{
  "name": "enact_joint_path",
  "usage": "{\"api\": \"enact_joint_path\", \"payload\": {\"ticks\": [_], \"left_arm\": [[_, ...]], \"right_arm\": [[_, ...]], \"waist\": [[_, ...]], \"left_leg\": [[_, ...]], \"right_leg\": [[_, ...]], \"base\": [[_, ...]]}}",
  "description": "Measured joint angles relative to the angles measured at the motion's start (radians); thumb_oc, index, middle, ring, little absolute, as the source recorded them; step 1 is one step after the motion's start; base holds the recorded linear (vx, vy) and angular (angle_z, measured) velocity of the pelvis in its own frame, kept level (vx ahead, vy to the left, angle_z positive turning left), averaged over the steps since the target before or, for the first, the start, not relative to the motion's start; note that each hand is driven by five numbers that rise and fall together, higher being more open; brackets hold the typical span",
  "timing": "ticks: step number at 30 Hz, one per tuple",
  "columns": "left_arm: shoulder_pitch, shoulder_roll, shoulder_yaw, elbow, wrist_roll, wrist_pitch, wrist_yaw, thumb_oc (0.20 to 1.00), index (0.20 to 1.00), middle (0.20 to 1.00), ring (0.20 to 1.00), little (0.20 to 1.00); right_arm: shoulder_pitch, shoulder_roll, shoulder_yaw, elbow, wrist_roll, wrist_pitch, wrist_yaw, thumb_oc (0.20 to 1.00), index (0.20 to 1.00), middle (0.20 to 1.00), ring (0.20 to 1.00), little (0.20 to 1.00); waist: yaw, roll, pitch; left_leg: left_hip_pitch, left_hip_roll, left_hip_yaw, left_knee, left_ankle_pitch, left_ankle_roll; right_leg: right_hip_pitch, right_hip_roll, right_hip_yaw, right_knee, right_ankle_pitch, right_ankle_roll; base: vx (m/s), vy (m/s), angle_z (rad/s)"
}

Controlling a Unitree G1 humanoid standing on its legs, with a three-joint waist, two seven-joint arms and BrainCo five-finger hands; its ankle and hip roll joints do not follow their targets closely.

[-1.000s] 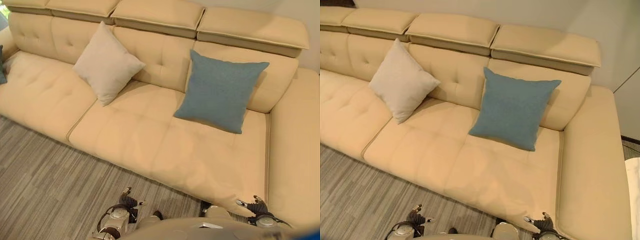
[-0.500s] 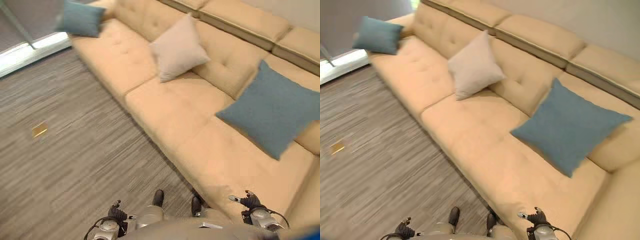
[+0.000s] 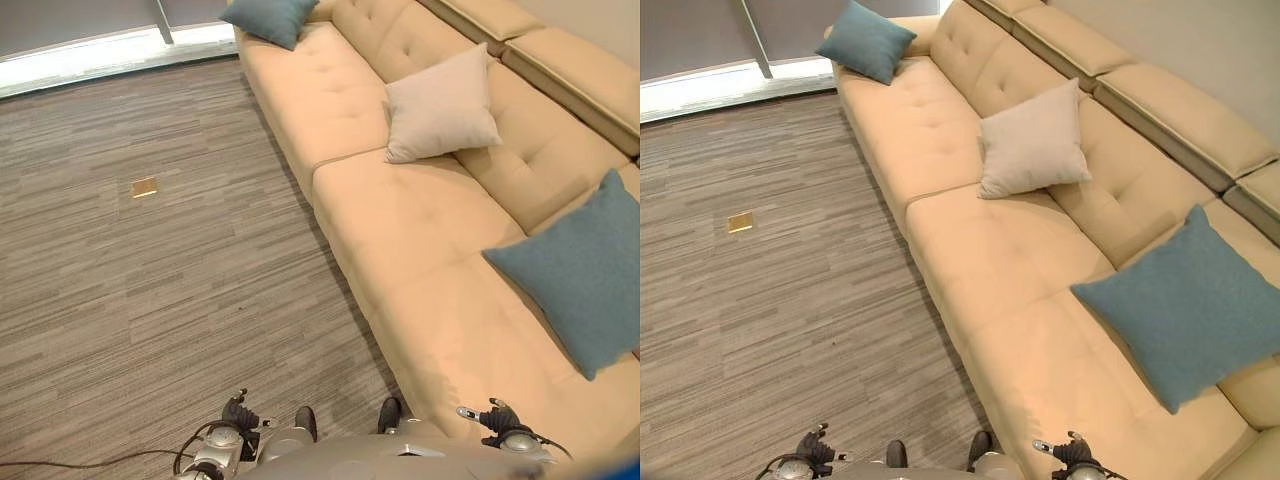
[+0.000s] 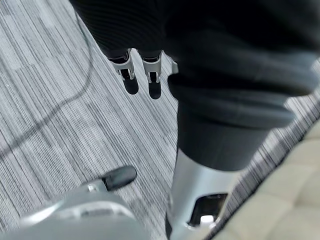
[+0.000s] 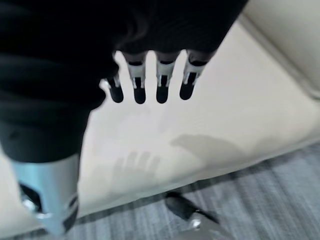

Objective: Pick up all the scattered cushions and arrange them neatly on the sofa.

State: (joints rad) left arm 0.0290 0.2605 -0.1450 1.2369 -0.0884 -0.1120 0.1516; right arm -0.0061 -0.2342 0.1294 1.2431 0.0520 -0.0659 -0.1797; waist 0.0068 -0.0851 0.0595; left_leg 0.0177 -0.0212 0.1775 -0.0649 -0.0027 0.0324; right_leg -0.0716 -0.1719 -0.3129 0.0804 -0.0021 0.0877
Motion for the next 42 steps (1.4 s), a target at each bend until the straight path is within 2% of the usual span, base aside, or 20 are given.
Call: {"api": "enact_joint_path", "payload": {"ticks": [3, 5, 7, 11, 14, 15, 16, 17, 18, 20, 23, 25, 27, 29, 30, 32, 34, 38, 40, 42], "left_arm": [[-0.015, 0.021, 0.008, 0.000, 0.000, 0.001, 0.001, 1.000, 1.000, 1.000, 1.000, 1.000], [-0.014, 0.037, 0.008, 0.003, 0.000, 0.005, 0.001, 1.000, 1.000, 1.000, 1.000, 1.000], [-0.019, 0.027, 0.008, 0.004, 0.000, 0.013, 0.001, 1.000, 1.000, 1.000, 1.000, 1.000], [-0.008, -0.003, 0.009, 0.006, 0.000, 0.013, -0.001, 1.000, 1.000, 1.000, 1.000, 1.000], [-0.013, -0.020, 0.010, 0.005, 0.001, 0.013, 0.000, 1.000, 1.000, 1.000, 1.000, 1.000], [-0.023, -0.011, 0.010, 0.002, 0.000, 0.012, -0.001, 1.000, 1.000, 1.000, 1.000, 1.000], [-0.022, -0.001, 0.030, -0.001, -0.002, -0.002, 0.004, 1.000, 1.000, 1.000, 1.000, 1.000], [-0.037, 0.003, 0.031, -0.002, -0.003, -0.005, 0.004, 1.000, 1.000, 1.000, 1.000, 1.000], [-0.047, 0.007, 0.031, 0.001, -0.003, -0.004, 0.004, 1.000, 1.000, 1.000, 1.000, 1.000], [-0.062, 0.012, 0.030, 0.001, -0.004, -0.004, 0.003, 1.000, 1.000, 1.000, 1.000, 1.000], [-0.062, 0.009, 0.026, 0.003, -0.005, -0.002, 0.000, 1.000, 1.000, 1.000, 1.000, 1.000], [-0.062, 0.002, 0.027, 0.002, -0.009, -0.002, 0.000, 1.000, 1.000, 1.000, 1.000, 1.000], [0.003, -0.003, 0.026, 0.004, -0.007, 0.004, -0.001, 1.000, 1.000, 1.000, 1.000, 1.000], [0.003, -0.006, 0.032, 0.013, -0.006, 0.016, -0.002, 1.000, 1.000, 1.000, 1.000, 1.000], [-0.012, 0.012, 0.025, 0.011, -0.006, 0.018, -0.001, 1.000, 1.000, 1.000, 1.000, 1.000], [-0.047, 0.038, 0.002, 0.004, -0.007, 0.018, 0.001, 1.000, 1.000, 1.000, 1.000, 1.000], [-0.052, 0.038, 0.000, 0.003, -0.007, 0.015, 0.000, 1.000, 1.000, 1.000, 1.000, 1.000], [-0.018, 0.024, 0.018, 0.005, -0.008, 0.018, -0.001, 1.000, 1.000, 1.000, 1.000, 1.000], [-0.023, 0.023, 0.030, 0.002, -0.008, 0.017, -0.001, 1.000, 1.000, 1.000, 1.000, 1.000], [-0.010, 0.014, 0.020, 0.003, 0.002, 0.018, -0.003, 1.000, 1.000, 1.000, 1.000, 1.000]], "right_arm": [[-0.002, 0.002, 0.003, -0.011, -0.019, 0.001, 0.002, 1.000, 1.000, 1.000, 1.000, 1.000], [-0.021, 0.006, 0.013, -0.008, -0.031, 0.001, 0.007, 1.000, 1.000, 1.000, 1.000, 1.000], [-0.060, 0.006, 0.062, -0.010, -0.037, 0.003, 0.007, 1.000, 1.000, 1.000, 1.000, 1.000], [-0.054, 0.006, 0.075, -0.016, -0.042, 0.012, 0.008, 1.000, 1.000, 1.000, 1.000, 1.000], [-0.059, 0.000, 0.056, -0.005, -0.057, 0.015, 0.007, 1.000, 1.000, 1.000, 1.000, 1.000], [-0.058, 0.006, 0.057, -0.007, -0.057, 0.015, 0.009, 1.000, 1.000, 1.000, 1.000, 1.000], [-0.066, 0.001, 0.060, -0.008, -0.056, 0.013, 0.006, 1.000, 1.000, 1.000, 1.000, 1.000], [-0.082, -0.010, 0.067, -0.009, -0.056, 0.005, 0.002, 1.000, 1.000, 1.000, 1.000, 1.000], [-0.102, -0.013, 0.071, -0.006, -0.056, 0.001, -0.003, 1.000, 1.000, 1.000, 1.000, 1.000], [-0.129, -0.004, 0.088, 0.011, -0.056, 0.006, -0.001, 1.000, 1.000, 1.000, 1.000, 1.000], [-0.115, -0.003, 0.088, 0.043, -0.059, 0.017, -0.003, 1.000, 1.000, 1.000, 1.000, 1.000], [-0.087, -0.004, 0.085, 0.049, -0.068, 0.017, -0.003, 1.000, 1.000, 1.000, 1.000, 1.000], [-0.038, 0.008, 0.086, 0.036, -0.076, 0.017, -0.001, 1.000, 1.000, 1.000, 1.000, 1.000], [-0.025, 0.018, 0.083, 0.050, -0.076, 0.019, 0.000, 1.000, 1.000, 1.000, 1.000, 1.000], [-0.032, 0.027, 0.088, 0.015, -0.077, 0.018, 0.004, 1.000, 1.000, 1.000, 1.000, 1.000], [-0.041, 0.029, 0.095, -0.031, -0.077, 0.018, 0.006, 1.000, 1.000, 1.000, 1.000, 1.000], [-0.052, 0.030, 0.129, -0.060, -0.078, 0.016, 0.007, 1.000, 1.000, 1.000, 1.000, 1.000], [-0.058, 0.031, 0.124, -0.058, -0.116, 0.023, 0.006, 1.000, 1.000, 1.000, 1.000, 1.000], [-0.057, 0.024, 0.121, -0.041, -0.116, 0.024, 0.006, 1.000, 1.000, 1.000, 1.000, 1.000], [-0.030, 0.022, 0.083, -0.014, -0.115, 0.028, 0.007, 1.000, 1.000, 1.000, 1.000, 1.000]], "waist": [[0.000, 0.003, 0.007], [0.004, 0.006, 0.010], [-0.010, 0.006, 0.032], [-0.024, -0.004, 0.060], [-0.017, 0.016, 0.049], [-0.012, -0.019, 0.053], [0.008, -0.056, 0.056], [0.033, -0.069, 0.048], [0.041, -0.079, 0.054], [0.042, -0.078, 0.063], [0.050, -0.054, 0.075], [0.067, -0.033, 0.062], [0.053, -0.017, 0.025], [0.049, -0.018, 0.012], [0.030, 0.000, 0.008], [0.005, -0.008, 0.014], [-0.005, -0.002, 0.016], [-0.014, -0.012, 0.027], [-0.012, -0.001, 0.030], [-0.018, 0.000, 0.018]], "left_leg": [[0.008, -0.024, -0.078, -0.001, 0.009, 0.039], [0.010, -0.023, -0.121, -0.009, 0.001, 0.059], [0.023, -0.019, -0.148, -0.022, 0.000, 0.064], [0.076, -0.019, -0.242, -0.029, -0.039, 0.040], [0.050, 0.041, -0.303, 0.152, -0.142, -0.083], [-0.029, 0.017, -0.271, 0.342, -0.146, -0.105], [-0.115, -0.002, -0.228, 0.552, -0.122, -0.144], [-0.203, 0.011, -0.215, 0.663, -0.130, -0.151], [-0.255, 0.024, -0.181, 0.643, -0.131, -0.147], [-0.278, 0.036, -0.152, 0.368, -0.108, -0.121], [-0.248, 0.055, -0.157, 0.015, 0.066, -0.152], [-0.259, 0.078, -0.149, 0.040, 0.075, -0.141], [-0.177, 0.051, -0.126, 0.024, 0.146, -0.033], [-0.111, 0.020, -0.092, -0.023, 0.125, 0.010], [-0.073, 0.001, -0.080, -0.018, 0.097, 0.054], [-0.038, -0.040, -0.071, -0.006, 0.054, 0.095], [0.038, -0.055, -0.032, -0.011, -0.017, 0.065], [0.094, -0.074, 0.052, -0.021, -0.055, 0.027], [0.134, -0.065, 0.060, -0.020, -0.104, 0.032], [0.157, -0.021, 0.022, 0.055, -0.175, -0.062]], "right_leg": [[-0.060, -0.036, 0.067, 0.175, -0.070, 0.048], [-0.099, 0.036, 0.166, 0.186, -0.108, 0.049], [-0.193, 0.121, 0.209, 0.131, -0.060, 0.027], [-0.227, 0.116, 0.161, -0.007, 0.038, 0.042], [-0.117, 0.155, 0.094, -0.055, 0.072, -0.049], [-0.058, 0.153, 0.095, -0.120, 0.080, -0.057], [-0.025, 0.146, 0.120, -0.147, 0.105, -0.136], [-0.022, 0.149, 0.136, -0.149, 0.087, -0.160], [-0.022, 0.149, 0.139, -0.157, 0.081, -0.164], [-0.015, 0.162, 0.140, -0.177, 0.077, -0.163], [0.069, 0.199, 0.138, -0.178, 0.010, -0.154], [0.096, 0.211, 0.159, -0.178, -0.013, -0.154], [0.143, 0.180, 0.173, -0.125, -0.075, -0.092], [0.115, 0.134, 0.175, 0.015, -0.124, -0.039], [-0.067, 0.073, 0.161, 0.408, -0.186, 0.050], [-0.199, 0.006, 0.156, 0.596, -0.186, 0.071], [-0.255, 0.008, 0.083, 0.417, -0.166, 0.066], [-0.286, 0.010, -0.169, 0.055, -0.024, 0.057], [-0.263, 0.025, -0.175, 0.108, -0.013, 0.051], [-0.200, 0.087, -0.115, 0.127, -0.010, -0.025]], "base": [[0.10, 0.094, 0.71], [0.20, 0.077, 0.60], [0.31, 0.059, 0.59], [0.25, -0.018, 0.71], [0.36, -0.154, 1.26], [0.12, -0.028, 0.70], [0.15, -0.019, 0.15], [0.21, -0.001, -0.20], [0.24, 0.026, -0.24], [0.26, 0.081, -0.10], [0.32, 0.182, -0.12], [0.29, 0.225, -0.41], [0.27, 0.305, -0.40], [0.17, 0.289, -0.38], [0.18, 0.287, -0.18], [0.29, 0.213, -0.09], [0.36, 0.131, -0.51], [0.24, 0.033, -0.51], [0.49, -0.088, -0.12], [0.45, -0.134, 0.31]]}}
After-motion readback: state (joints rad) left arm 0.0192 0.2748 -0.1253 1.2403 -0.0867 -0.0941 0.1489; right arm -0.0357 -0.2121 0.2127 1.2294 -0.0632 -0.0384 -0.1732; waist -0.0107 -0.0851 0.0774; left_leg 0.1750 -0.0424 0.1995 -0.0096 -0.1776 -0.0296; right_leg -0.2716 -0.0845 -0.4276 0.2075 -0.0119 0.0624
